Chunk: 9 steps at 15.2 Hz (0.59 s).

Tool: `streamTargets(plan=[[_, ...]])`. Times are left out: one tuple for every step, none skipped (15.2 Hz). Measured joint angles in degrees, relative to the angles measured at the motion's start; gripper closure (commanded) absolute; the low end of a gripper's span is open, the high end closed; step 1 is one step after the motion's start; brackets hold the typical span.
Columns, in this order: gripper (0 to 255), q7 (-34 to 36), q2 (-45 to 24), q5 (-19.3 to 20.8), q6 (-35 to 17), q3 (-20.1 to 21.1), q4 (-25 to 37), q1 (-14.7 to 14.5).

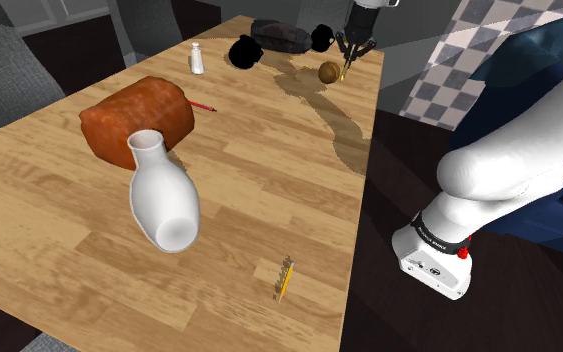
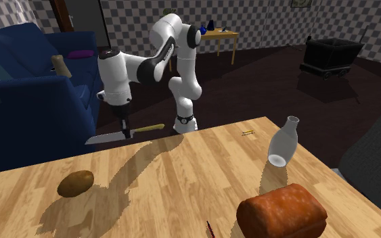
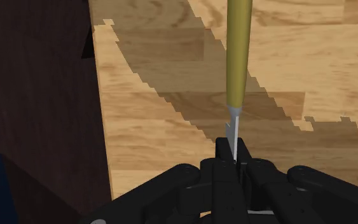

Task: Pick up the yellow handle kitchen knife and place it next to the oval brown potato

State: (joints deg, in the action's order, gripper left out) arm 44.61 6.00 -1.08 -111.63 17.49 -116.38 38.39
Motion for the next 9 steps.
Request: streamTargets(plan=[[255, -0.7, -1.2, 0.4, 0.2, -0.4, 1.4, 0.4], [255, -1.6, -2.7, 0.9, 0.8, -1.0, 3.4, 1.0], [255, -2.3, -4.4, 1.4, 0.9, -1.4, 5.1, 1.4], [255, -3.0, -5.8, 1.8, 1.1, -1.8, 6.7, 1.9], [255, -3.7, -7.5, 2.3, 1.3, -2.3, 8.6, 2.3], [255, -4.4, -8.7, 2.6, 1.5, -2.7, 9.9, 2.7], [255, -5.1, -10.5, 3.0, 2.1, -3.1, 12.3, 3.1], [255, -5.6, -11.2, 3.2, 1.8, -3.4, 12.6, 3.4], [255, -5.8, -11.7, 3.3, 1.4, -3.5, 12.6, 3.5]])
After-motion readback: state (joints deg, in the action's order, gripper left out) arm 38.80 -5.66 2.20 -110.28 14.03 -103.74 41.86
